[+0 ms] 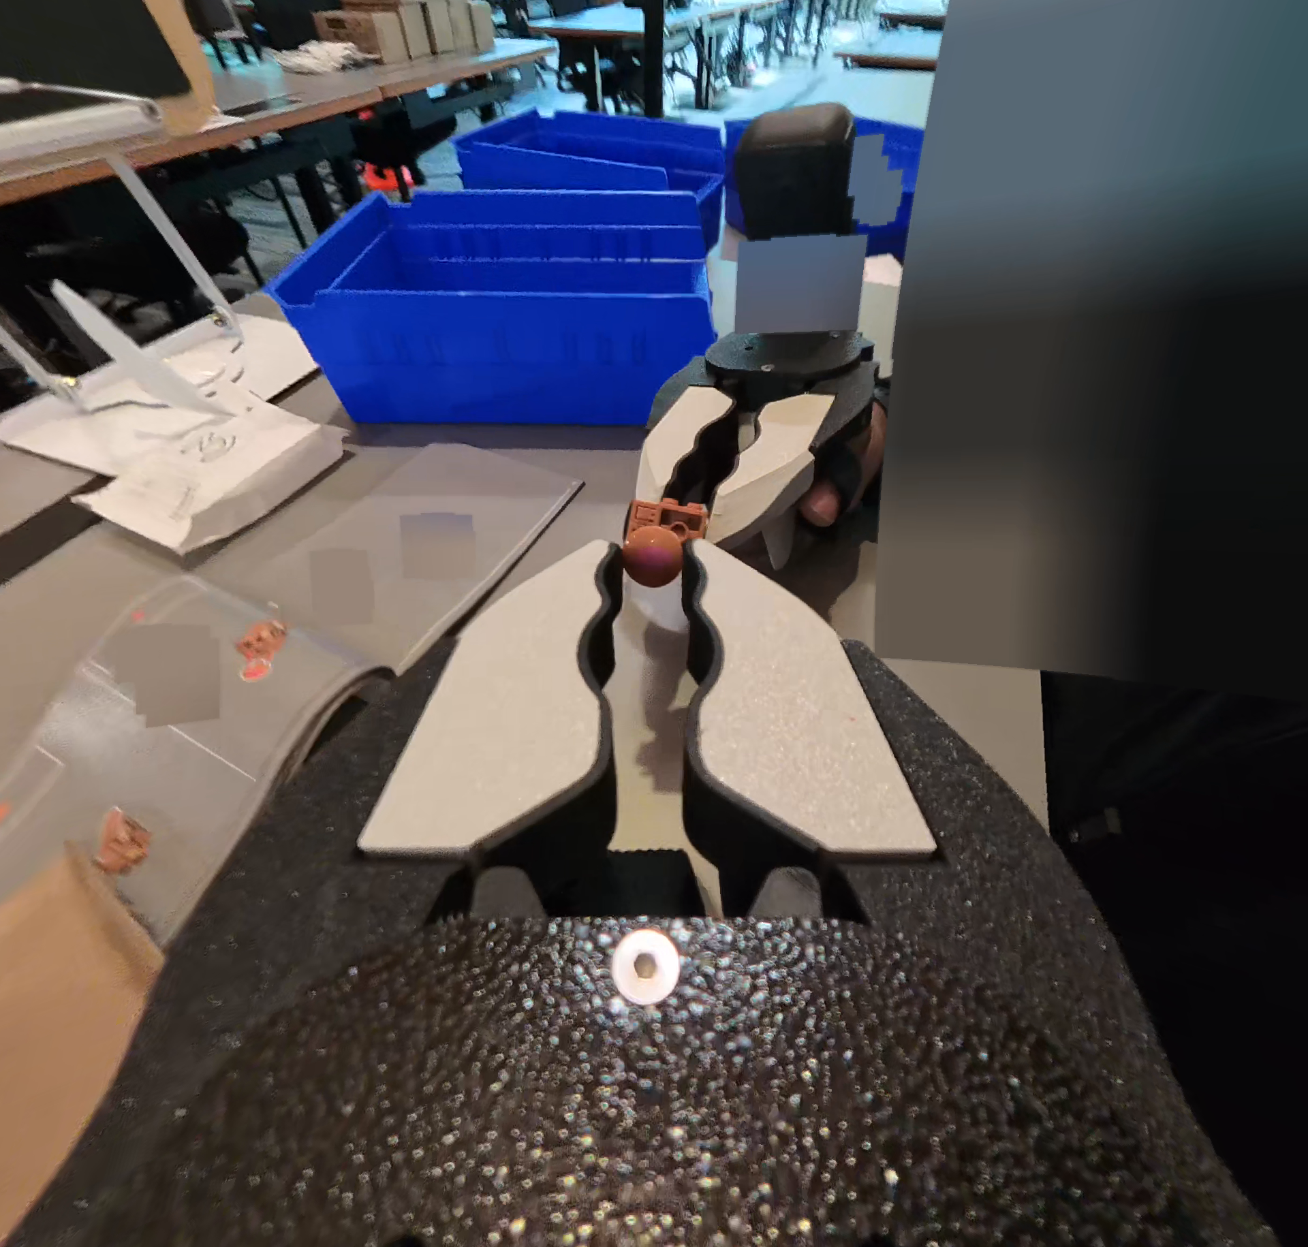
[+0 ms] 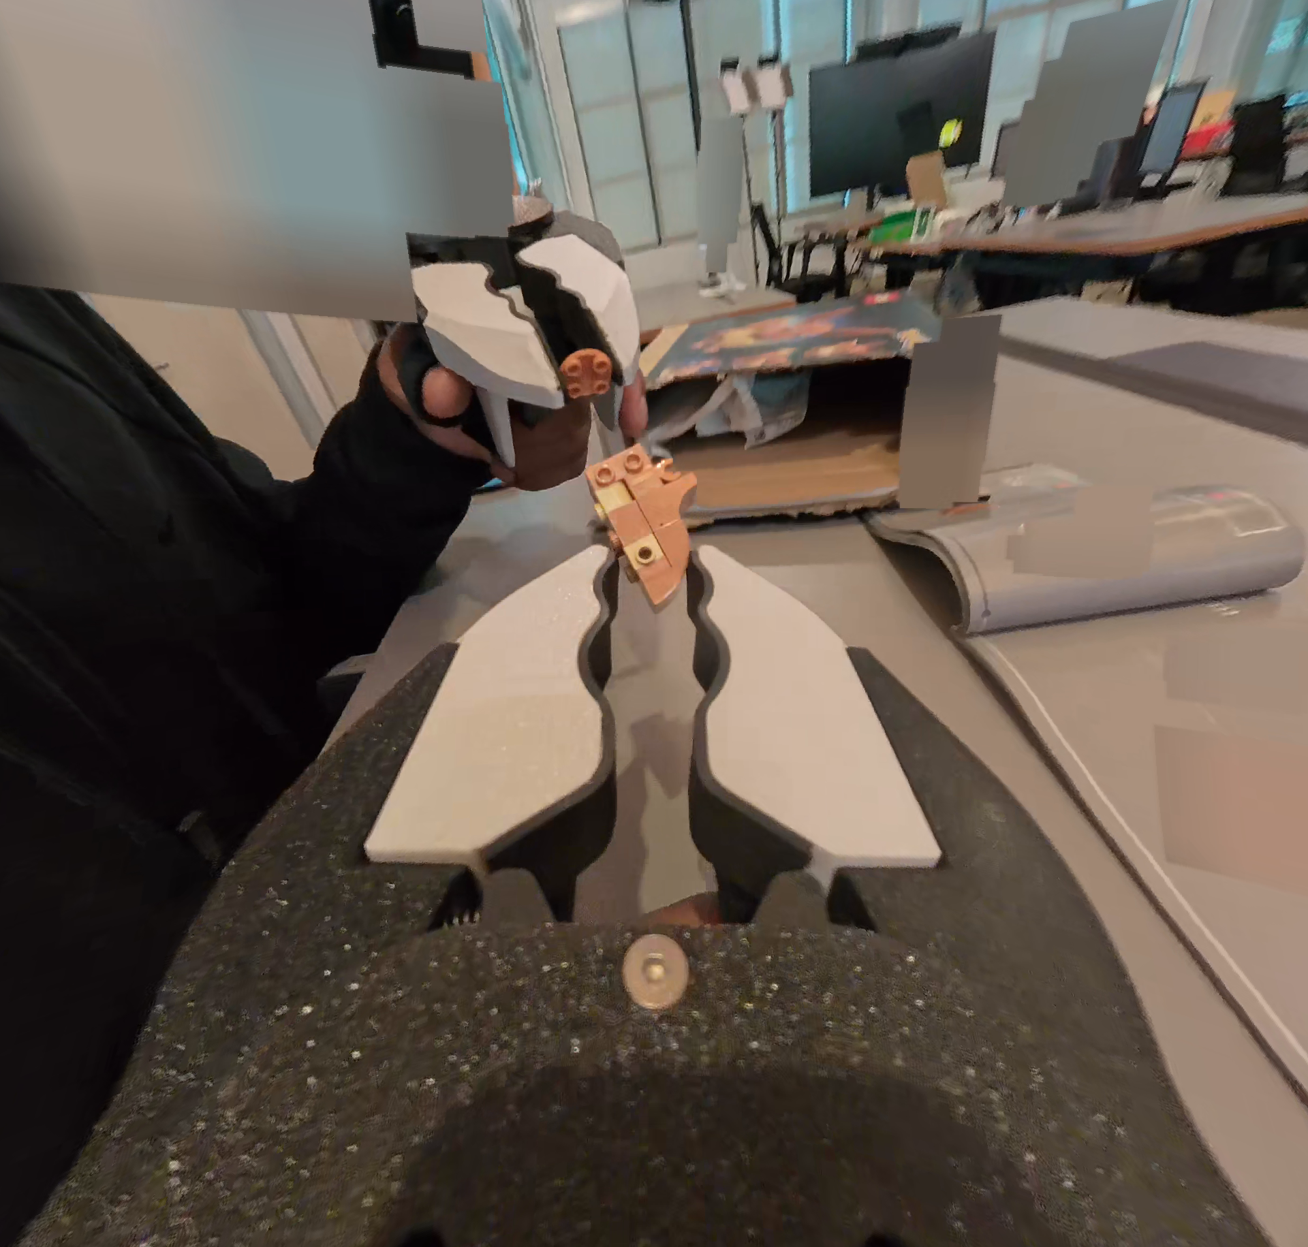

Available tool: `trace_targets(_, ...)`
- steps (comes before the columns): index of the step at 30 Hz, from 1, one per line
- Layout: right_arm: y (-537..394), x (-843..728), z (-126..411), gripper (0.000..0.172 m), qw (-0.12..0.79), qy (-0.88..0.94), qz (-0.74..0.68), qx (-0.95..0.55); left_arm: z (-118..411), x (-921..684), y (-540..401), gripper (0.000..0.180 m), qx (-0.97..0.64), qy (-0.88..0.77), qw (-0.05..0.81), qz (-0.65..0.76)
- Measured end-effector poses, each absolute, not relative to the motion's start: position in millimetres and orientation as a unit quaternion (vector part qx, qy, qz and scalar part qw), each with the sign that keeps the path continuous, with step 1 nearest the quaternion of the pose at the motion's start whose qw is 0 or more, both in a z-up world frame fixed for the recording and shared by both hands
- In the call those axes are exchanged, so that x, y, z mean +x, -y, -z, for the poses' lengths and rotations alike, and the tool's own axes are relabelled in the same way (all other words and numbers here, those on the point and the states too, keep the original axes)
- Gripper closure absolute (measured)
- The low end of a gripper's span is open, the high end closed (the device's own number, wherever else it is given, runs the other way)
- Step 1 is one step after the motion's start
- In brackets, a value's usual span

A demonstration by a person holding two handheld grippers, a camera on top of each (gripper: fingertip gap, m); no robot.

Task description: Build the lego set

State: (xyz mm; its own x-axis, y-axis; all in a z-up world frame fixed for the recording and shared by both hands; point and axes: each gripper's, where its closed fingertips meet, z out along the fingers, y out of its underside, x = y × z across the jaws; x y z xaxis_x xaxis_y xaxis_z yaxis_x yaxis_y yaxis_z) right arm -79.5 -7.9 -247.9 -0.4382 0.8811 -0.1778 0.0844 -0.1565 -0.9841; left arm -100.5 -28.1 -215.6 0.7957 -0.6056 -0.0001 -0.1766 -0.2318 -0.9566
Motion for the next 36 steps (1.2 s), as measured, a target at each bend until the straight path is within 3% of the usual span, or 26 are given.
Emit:
trace_targets(10,-16,-53,211,0.154,0.364,0.449,-0.706,-0.408,194,-57,-3,0.165,-0.786,-0.412,0.435,0.152)
trace_targets(36,-42,-29,201,0.156,0.297,0.318,-0.789,-0.434,183,-28,-44,0.165,-0.805,-0.527,0.261,0.078)
